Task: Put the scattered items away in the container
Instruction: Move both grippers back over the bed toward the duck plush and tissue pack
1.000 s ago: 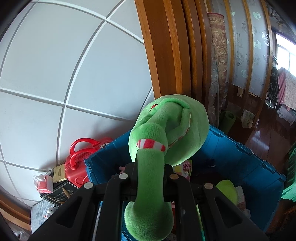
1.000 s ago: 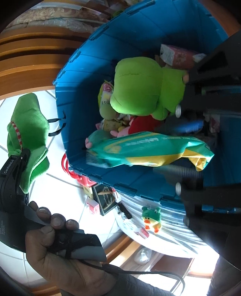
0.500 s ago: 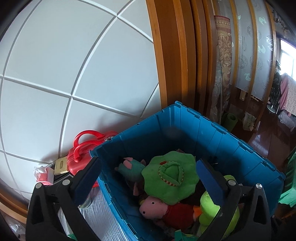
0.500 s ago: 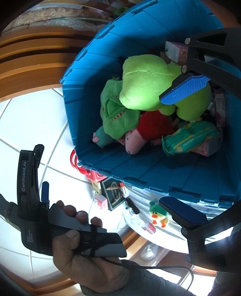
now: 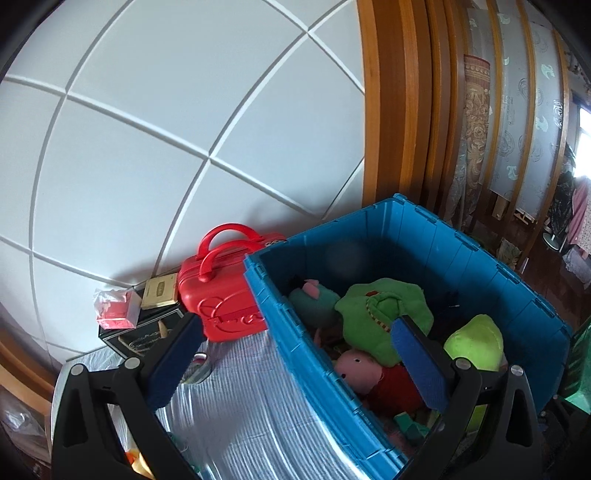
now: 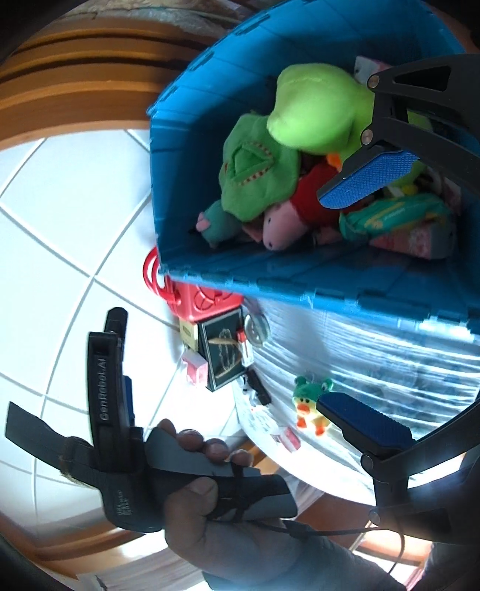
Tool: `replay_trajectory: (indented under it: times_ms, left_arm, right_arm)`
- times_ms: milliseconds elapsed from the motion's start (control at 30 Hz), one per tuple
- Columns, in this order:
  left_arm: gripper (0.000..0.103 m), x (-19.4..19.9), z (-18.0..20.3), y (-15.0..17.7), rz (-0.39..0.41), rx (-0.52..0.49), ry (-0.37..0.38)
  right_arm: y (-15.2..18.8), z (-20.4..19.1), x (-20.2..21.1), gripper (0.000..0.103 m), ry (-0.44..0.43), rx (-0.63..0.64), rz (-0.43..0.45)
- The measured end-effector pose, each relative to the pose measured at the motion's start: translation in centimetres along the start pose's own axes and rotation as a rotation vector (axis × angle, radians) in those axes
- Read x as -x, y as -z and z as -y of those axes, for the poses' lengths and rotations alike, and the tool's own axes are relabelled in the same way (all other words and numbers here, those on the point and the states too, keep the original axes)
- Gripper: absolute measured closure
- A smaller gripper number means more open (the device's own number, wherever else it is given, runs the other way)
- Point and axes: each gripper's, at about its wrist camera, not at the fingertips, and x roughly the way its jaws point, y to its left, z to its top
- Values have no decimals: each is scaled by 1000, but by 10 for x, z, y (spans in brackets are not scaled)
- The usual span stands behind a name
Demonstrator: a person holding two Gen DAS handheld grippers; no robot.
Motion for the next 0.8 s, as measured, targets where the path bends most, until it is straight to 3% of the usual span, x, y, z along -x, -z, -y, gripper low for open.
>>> replay_trajectory:
  times_ms: [433,800]
  left_arm:
    - [0,27,-152,108,-72,128,-74]
    - [0,62,-245,170,-96,198,-154]
  right_arm:
    - [7,-114,-58,2,-62,100,-81]
    - [22,-196,-106,2,-112,161,-127]
